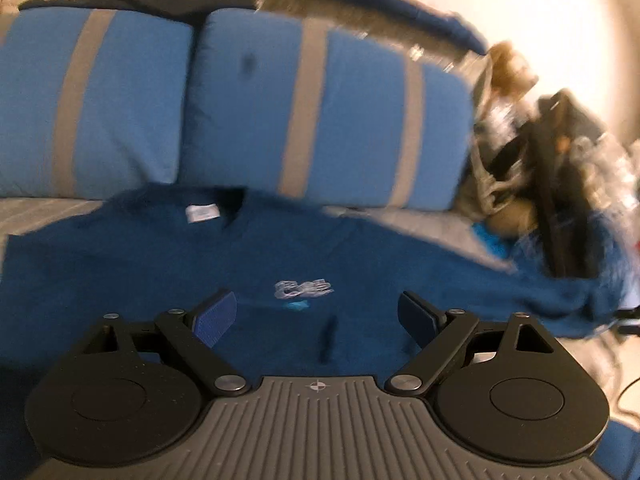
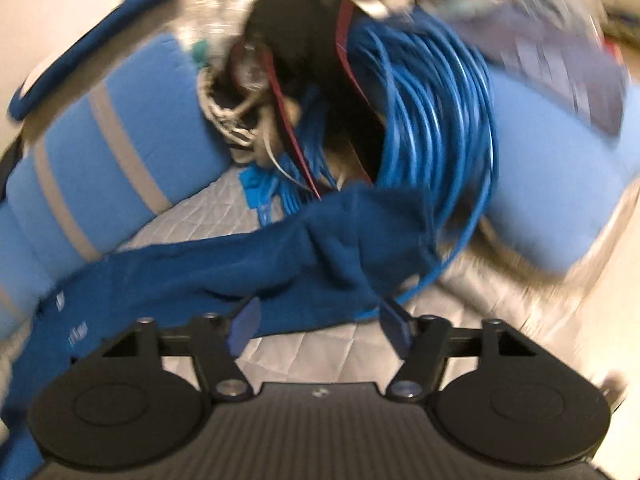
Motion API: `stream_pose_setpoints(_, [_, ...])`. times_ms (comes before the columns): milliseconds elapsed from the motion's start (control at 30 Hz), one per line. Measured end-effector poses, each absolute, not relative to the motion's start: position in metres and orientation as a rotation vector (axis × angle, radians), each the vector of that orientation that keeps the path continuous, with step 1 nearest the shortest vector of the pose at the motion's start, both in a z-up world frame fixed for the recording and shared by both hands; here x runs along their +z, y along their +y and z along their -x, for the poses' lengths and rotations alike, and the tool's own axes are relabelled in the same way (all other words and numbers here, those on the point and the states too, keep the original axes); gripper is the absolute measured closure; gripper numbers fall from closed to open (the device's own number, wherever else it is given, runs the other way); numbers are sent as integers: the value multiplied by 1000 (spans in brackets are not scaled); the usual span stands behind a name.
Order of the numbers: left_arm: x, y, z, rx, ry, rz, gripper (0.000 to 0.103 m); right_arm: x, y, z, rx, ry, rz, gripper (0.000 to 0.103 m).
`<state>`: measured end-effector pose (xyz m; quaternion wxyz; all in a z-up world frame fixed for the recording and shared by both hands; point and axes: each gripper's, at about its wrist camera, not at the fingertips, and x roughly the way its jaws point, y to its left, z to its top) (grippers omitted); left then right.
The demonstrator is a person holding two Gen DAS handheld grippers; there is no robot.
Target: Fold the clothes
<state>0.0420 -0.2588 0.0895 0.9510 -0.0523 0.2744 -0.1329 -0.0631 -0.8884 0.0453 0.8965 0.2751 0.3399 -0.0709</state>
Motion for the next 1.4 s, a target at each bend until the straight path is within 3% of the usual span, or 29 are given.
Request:
stream_pose_setpoints(300, [97, -253, -39, -268, 543, 123, 14, -8, -895, 40, -270, 673, -889, 59])
stream_pose_setpoints(600, [92, -258, -44, -273, 552, 132, 14, -15, -890, 26, -434, 639, -954, 75])
stream_pose_setpoints(633, [93, -257, -44, -273, 551, 132, 14, -15, -889, 24, -451, 645, -946, 70])
stream_pose_setpoints(767, [93, -256, -44, -273, 551, 139, 14, -16, -885, 17, -518, 669, -913, 73])
stream_pose_setpoints(800, [93, -255, -44, -272, 551, 141, 14, -16, -884, 16, -526, 668, -904, 86])
stream_pose_setpoints(833, [93, -255, -44, -272, 552, 143, 14, -15, -883, 15, -528, 665, -888, 93])
stream_pose_setpoints(967, [93, -254, -44, -270, 553, 153, 14, 3, -863, 11, -509, 623, -744, 98])
stream_pose_setpoints(1400, [89, -248, -48, -268, 580, 196, 14, 105, -715, -30, -174, 383, -43, 98])
